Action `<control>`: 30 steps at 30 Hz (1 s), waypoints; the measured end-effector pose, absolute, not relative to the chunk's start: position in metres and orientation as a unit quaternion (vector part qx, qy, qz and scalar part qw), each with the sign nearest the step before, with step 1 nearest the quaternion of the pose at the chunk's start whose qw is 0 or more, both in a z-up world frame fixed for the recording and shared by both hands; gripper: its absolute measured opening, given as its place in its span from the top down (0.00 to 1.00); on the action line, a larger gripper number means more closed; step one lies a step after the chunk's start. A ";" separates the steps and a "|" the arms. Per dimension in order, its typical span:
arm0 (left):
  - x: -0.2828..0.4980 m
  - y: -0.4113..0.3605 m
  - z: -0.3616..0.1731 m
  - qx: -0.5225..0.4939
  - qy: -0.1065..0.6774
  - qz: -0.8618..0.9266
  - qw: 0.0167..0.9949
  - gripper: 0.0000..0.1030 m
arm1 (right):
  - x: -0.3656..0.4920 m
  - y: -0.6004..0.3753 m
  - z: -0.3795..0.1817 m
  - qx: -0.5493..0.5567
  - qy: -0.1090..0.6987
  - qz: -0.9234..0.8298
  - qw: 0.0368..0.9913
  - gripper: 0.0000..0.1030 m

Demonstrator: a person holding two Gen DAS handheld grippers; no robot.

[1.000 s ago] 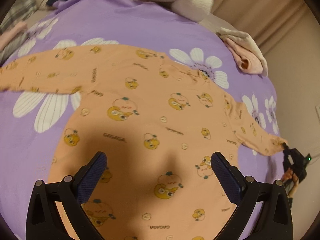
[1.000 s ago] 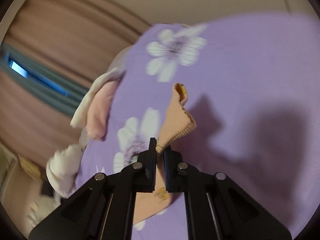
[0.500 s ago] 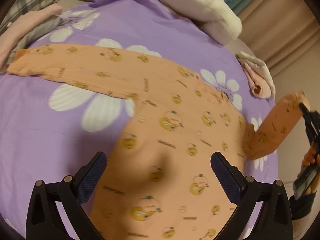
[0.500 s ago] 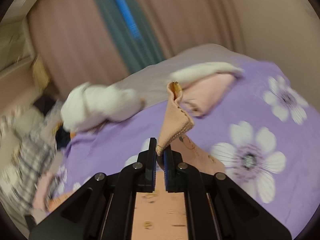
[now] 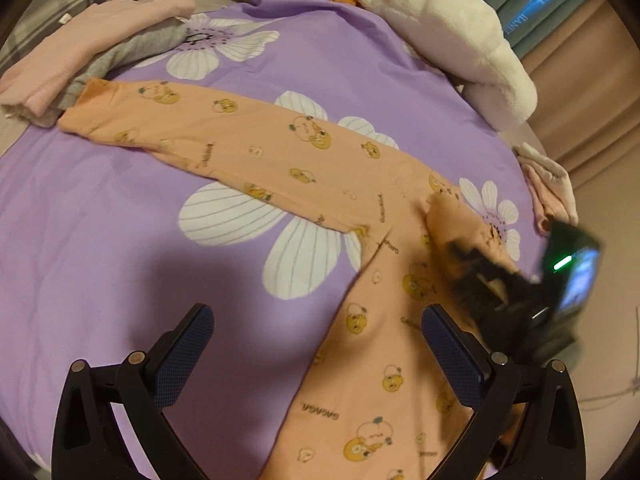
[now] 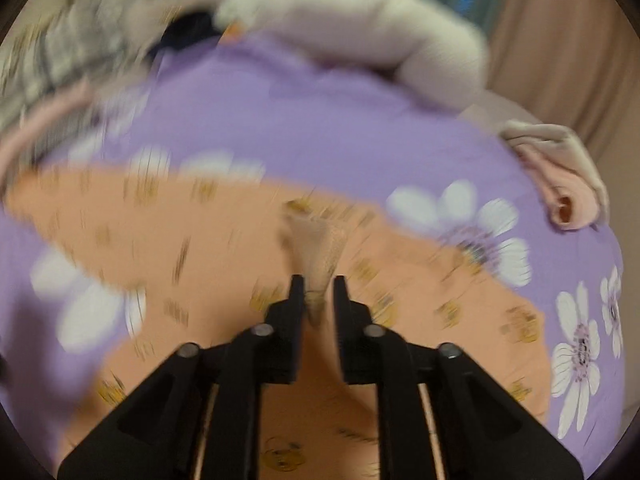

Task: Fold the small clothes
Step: 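Fold the sleeve across the shirt body with the right gripper and release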

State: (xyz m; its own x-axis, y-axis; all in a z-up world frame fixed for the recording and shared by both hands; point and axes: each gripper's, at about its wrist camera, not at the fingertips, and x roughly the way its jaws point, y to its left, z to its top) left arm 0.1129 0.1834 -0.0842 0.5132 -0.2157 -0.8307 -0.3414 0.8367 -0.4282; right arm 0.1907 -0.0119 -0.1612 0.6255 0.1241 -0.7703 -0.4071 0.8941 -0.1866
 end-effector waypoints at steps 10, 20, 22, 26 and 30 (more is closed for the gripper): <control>0.168 0.127 -0.072 -0.300 0.475 -0.093 0.822 0.00 | 0.184 -0.137 -0.138 0.014 0.408 0.278 0.869 0.40; 0.239 0.071 -0.102 -0.359 0.482 -0.188 0.777 0.40 | 0.212 -0.283 -0.182 0.128 0.440 0.158 0.875 0.76; 0.242 0.071 -0.118 -0.344 0.500 -0.151 0.780 0.40 | 0.210 -0.293 -0.194 0.133 0.445 0.148 0.873 0.77; 0.234 0.090 -0.148 -0.361 0.512 -0.124 0.770 0.49 | 0.203 -0.306 -0.213 0.132 0.462 0.123 0.868 0.80; 0.225 0.108 -0.148 -0.390 0.498 -0.138 0.762 0.50 | 0.202 -0.318 -0.222 0.149 0.464 0.120 0.865 0.84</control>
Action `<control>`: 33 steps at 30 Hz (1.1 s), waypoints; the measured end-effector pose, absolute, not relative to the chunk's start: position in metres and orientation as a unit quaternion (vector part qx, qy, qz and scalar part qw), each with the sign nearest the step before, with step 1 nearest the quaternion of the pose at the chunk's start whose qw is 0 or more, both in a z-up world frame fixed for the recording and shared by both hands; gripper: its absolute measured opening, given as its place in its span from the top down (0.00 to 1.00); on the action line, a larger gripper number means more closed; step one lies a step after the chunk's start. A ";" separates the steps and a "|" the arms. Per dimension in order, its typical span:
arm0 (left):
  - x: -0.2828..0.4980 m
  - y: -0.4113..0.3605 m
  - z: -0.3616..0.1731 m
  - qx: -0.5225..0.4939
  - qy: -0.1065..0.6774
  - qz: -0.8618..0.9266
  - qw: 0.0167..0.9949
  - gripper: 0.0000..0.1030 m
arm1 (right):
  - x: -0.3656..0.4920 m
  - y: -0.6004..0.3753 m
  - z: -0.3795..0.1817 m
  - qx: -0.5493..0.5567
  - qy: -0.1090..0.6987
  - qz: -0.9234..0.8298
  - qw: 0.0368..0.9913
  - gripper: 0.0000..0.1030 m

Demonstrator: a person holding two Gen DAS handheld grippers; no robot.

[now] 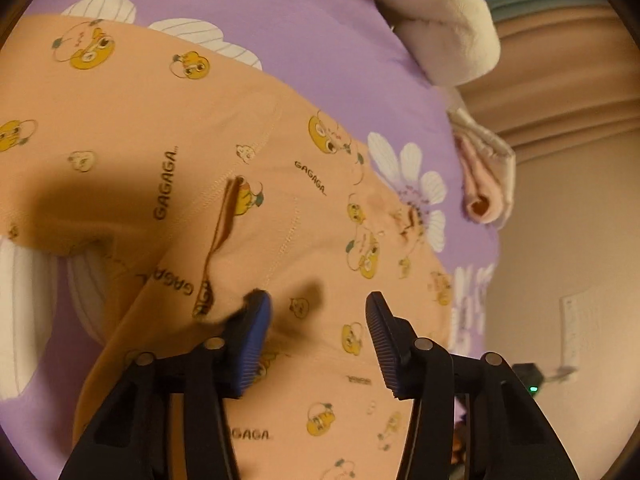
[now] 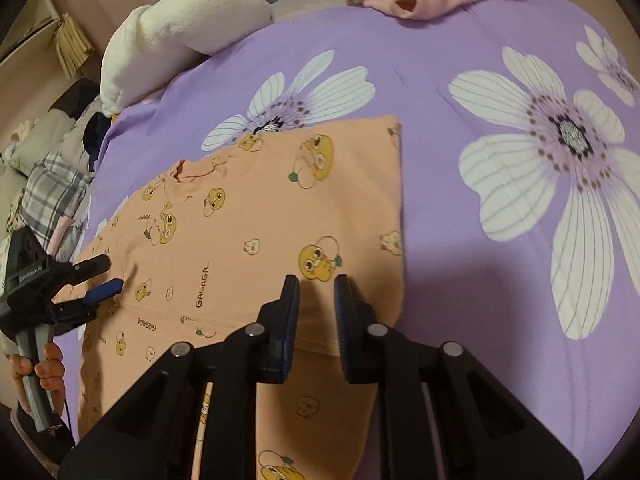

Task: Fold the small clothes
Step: 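Fold the sleeve across the shirt body with the right gripper and release, then grasp the other sleeve cuff with the left gripper and lift it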

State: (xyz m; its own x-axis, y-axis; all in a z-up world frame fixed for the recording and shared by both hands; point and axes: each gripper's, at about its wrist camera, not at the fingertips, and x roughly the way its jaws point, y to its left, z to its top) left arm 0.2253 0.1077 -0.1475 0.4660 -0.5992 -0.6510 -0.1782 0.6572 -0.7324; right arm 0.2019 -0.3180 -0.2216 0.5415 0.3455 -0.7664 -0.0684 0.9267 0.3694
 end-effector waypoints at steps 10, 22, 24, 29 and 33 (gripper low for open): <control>0.156 0.250 -0.122 -0.452 0.406 -0.042 0.793 0.31 | 0.170 -0.301 -0.180 0.150 0.422 0.160 0.880 0.60; 0.081 0.415 -0.167 -0.595 0.269 0.109 0.750 0.31 | 0.134 -0.267 -0.173 0.150 0.426 0.193 0.871 0.60; 0.086 0.427 -0.168 -0.597 0.261 0.115 0.750 0.31 | 0.133 -0.264 -0.174 0.150 0.428 0.194 0.870 0.60; 0.104 0.434 -0.166 -0.593 0.255 0.129 0.752 0.31 | 0.128 -0.258 -0.173 0.143 0.431 0.191 0.870 0.59; 0.117 0.431 -0.160 -0.576 0.263 0.164 0.757 0.44 | 0.125 -0.255 -0.174 0.139 0.433 0.190 0.870 0.59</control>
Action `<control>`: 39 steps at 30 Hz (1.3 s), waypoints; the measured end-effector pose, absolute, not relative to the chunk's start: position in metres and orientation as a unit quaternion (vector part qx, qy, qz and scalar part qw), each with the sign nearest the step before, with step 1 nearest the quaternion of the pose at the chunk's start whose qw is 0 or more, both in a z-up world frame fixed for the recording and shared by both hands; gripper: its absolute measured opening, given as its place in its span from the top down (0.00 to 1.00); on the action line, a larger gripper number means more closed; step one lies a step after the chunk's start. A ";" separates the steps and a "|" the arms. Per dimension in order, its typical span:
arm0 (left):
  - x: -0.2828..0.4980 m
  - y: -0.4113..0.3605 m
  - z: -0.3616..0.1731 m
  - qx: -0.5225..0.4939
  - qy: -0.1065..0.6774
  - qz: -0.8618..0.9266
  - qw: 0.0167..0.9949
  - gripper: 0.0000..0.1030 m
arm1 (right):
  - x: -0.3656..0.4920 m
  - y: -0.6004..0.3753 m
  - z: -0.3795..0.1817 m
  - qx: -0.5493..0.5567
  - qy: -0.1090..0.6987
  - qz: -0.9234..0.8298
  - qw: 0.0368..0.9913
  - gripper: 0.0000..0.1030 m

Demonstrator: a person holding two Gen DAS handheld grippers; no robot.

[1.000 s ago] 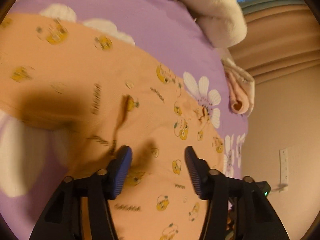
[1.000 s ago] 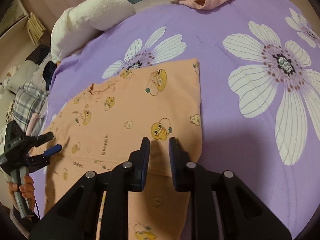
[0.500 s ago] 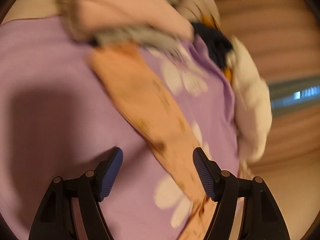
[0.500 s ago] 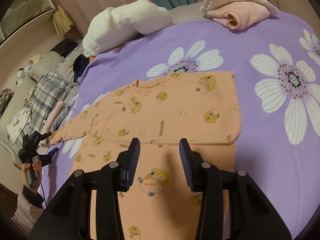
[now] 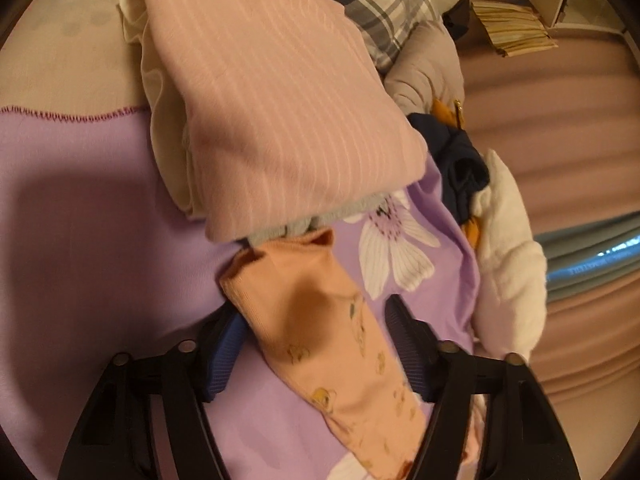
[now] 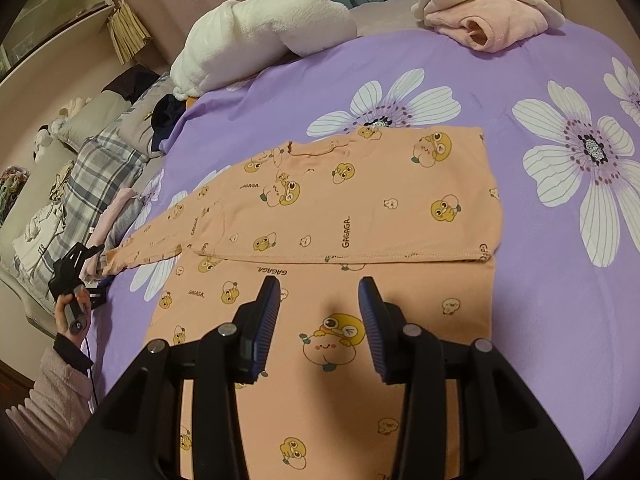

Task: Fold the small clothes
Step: 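Grasp the other sleeve cuff with the left gripper and lift it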

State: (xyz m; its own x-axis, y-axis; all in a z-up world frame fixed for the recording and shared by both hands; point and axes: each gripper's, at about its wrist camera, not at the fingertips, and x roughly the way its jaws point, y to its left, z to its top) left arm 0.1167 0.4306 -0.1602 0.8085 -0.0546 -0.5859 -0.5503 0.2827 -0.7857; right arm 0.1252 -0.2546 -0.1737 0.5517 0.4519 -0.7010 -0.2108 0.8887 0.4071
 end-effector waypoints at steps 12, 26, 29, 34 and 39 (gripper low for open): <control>0.137 0.372 -0.081 -0.424 0.319 0.157 0.833 0.96 | 0.115 -0.266 -0.171 0.148 0.422 0.191 0.874 0.59; 0.203 0.116 0.032 -0.231 0.333 -0.021 0.914 0.96 | 0.103 -0.303 -0.165 0.182 0.394 0.201 0.878 0.59; 0.208 0.059 0.025 -0.199 0.344 -0.035 0.917 0.96 | 0.105 -0.316 -0.167 0.192 0.391 0.196 0.878 0.59; 0.218 -0.022 -0.020 -0.153 0.386 -0.051 0.908 0.96 | 0.104 -0.343 -0.179 0.228 0.393 0.180 0.873 0.60; 0.225 -0.076 -0.081 -0.108 0.492 -0.075 0.861 0.85 | 0.105 -0.365 -0.190 0.255 0.403 0.165 0.863 0.53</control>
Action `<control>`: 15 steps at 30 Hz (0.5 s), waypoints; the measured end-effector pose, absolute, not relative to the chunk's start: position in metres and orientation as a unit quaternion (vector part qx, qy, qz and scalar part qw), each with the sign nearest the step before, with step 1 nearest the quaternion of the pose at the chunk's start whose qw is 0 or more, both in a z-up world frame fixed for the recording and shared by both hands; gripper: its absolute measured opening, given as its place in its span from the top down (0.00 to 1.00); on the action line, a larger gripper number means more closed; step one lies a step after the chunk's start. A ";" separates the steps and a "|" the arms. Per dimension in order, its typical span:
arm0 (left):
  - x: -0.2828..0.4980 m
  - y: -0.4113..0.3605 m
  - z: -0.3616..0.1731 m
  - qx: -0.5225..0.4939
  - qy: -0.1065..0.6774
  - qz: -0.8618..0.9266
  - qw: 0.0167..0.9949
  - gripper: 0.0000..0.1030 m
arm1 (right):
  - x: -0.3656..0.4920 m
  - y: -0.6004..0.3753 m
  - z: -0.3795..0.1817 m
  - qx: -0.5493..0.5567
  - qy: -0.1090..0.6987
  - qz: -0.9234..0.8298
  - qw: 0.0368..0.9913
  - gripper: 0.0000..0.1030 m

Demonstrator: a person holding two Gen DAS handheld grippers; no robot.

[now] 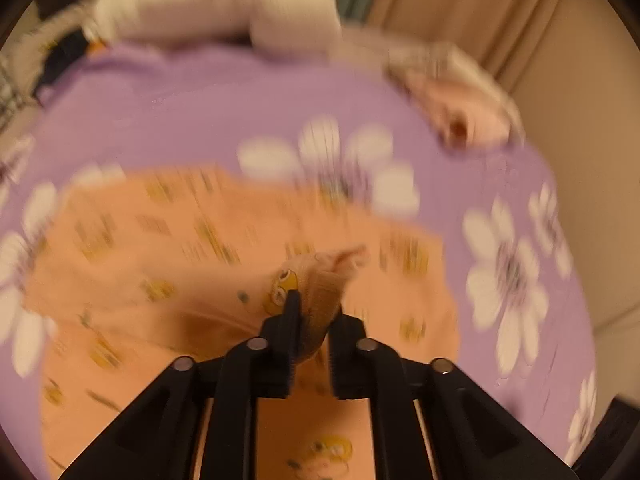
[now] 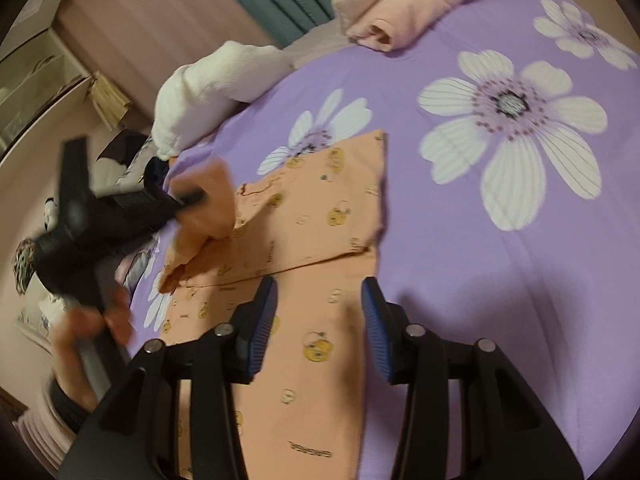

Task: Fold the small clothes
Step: 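Grasp the other sleeve cuff with the left gripper and lift it, then fold the held sleeve over the shirt body with the left gripper and release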

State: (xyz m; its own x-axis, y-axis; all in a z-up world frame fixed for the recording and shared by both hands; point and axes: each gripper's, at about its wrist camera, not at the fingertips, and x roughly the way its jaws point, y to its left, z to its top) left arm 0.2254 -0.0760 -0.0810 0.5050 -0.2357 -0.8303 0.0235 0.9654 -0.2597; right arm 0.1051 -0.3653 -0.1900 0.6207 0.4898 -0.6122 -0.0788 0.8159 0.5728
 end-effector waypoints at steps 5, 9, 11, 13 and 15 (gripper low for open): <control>0.209 -0.068 -0.088 -0.131 0.513 -0.111 0.841 0.38 | 0.111 -0.374 -0.189 0.270 0.401 0.169 0.859 0.48; 0.193 -0.036 -0.073 -0.146 0.485 -0.128 0.853 0.36 | 0.126 -0.362 -0.188 0.288 0.401 0.189 0.849 0.47; 0.188 -0.012 -0.066 -0.146 0.467 -0.116 0.864 0.35 | 0.134 -0.351 -0.188 0.289 0.404 0.203 0.844 0.47; 0.189 0.014 -0.064 -0.136 0.451 -0.082 0.878 0.35 | 0.146 -0.335 -0.191 0.286 0.414 0.220 0.836 0.47; 0.192 0.041 -0.065 -0.136 0.446 -0.049 0.883 0.35 | 0.160 -0.316 -0.194 0.277 0.428 0.227 0.830 0.47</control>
